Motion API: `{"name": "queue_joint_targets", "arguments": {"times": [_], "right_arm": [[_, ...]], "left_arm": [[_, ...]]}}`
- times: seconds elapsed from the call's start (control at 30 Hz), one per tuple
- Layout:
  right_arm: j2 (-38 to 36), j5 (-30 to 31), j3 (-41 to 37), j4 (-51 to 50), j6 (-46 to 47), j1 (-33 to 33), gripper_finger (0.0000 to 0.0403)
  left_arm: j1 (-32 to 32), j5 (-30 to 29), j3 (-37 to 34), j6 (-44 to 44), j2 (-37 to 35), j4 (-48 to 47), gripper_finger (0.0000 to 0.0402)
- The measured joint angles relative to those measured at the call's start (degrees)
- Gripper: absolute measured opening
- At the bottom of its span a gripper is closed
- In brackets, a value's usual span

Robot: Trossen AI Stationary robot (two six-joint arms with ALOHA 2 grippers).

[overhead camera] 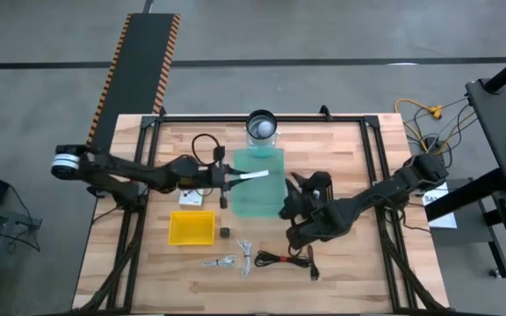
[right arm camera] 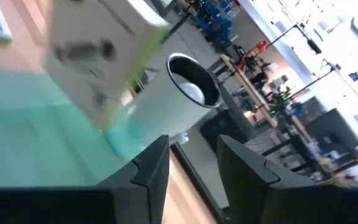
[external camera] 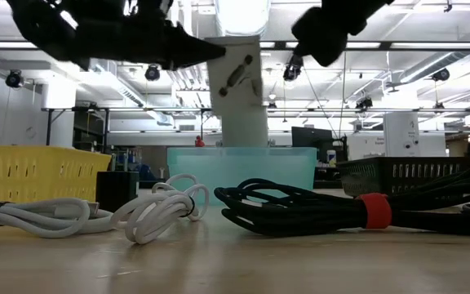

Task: Pick and place items into bin
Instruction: Put the right card reader box into the yellow bin

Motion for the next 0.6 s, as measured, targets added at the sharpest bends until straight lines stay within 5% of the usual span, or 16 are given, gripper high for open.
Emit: {"name": "queue_joint_targets", "arguments": {"times": [0.4, 0.6], "right_arm": [[-1.51, 0.05, -0.09, -13.35, 0.00, -0.24, 0.0103], [-1.73, 0.05, -0.09, -14.57, -0.46, -0.28, 0.0100]], "left_arm": [[-3.39, 0.24, 4.10, -15.94, -20.48, -41.17, 0.0024], [-4.58, 0.21, 10.05, -20.11, -24.00, -53.67, 0.0028]]}}
